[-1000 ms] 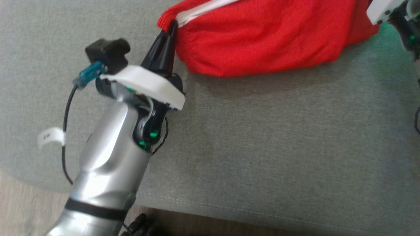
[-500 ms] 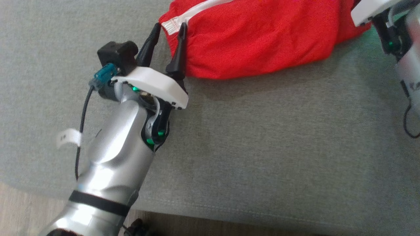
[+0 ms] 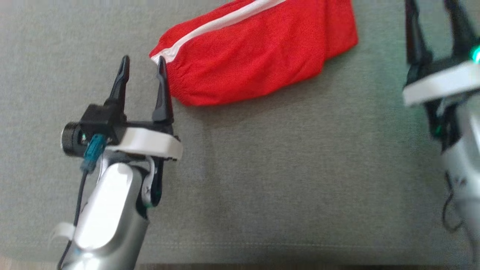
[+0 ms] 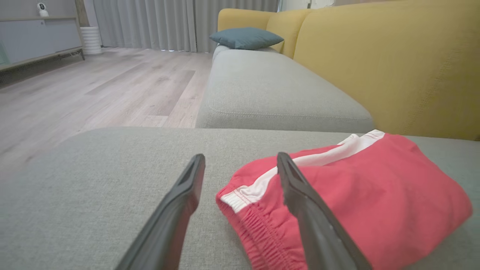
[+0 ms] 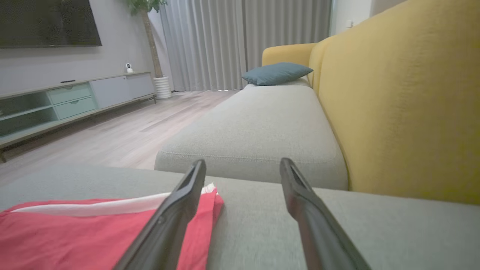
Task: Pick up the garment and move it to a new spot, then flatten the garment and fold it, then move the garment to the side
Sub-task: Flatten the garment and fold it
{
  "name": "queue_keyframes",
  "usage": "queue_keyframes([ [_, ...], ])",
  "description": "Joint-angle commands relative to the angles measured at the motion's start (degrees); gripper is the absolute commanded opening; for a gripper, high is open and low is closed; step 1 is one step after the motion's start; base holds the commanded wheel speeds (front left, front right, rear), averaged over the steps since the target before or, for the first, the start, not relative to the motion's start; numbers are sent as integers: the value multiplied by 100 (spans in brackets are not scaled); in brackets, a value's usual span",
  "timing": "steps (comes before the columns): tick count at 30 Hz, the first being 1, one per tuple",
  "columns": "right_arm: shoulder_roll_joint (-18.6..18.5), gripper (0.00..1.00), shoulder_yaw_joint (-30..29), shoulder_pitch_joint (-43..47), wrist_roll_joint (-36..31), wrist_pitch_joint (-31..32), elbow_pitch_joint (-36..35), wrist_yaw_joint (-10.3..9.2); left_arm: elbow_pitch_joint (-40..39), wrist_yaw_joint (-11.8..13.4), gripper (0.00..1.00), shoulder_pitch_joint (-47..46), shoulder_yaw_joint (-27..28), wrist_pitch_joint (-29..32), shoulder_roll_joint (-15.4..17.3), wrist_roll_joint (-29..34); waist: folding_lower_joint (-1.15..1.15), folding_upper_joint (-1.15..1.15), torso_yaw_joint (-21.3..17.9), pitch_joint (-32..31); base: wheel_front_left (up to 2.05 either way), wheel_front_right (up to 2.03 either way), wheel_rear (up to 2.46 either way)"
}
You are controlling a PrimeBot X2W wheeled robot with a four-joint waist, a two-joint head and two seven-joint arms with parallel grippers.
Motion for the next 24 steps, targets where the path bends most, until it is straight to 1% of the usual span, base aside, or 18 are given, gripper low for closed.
queue_keyframes([
  [1,69,100,-49,223,-91,-33,-275,21,-248,30,100,-28,245,-30,166,88,0,0,-174,-197,0,0,0],
  [7,460,100,-582,1252,-463,239,-1024,21,-360,16,100,272,257,-31,244,249,0,0,-379,-458,0,0,0],
  [14,841,100,-971,2240,-790,711,-1884,21,-353,65,100,588,228,-31,256,328,0,0,-478,-641,0,0,0],
  [24,1121,100,-1279,2854,-977,1112,-2607,21,-341,122,100,735,272,-31,245,370,0,0,-511,-645,0,0,0],
])
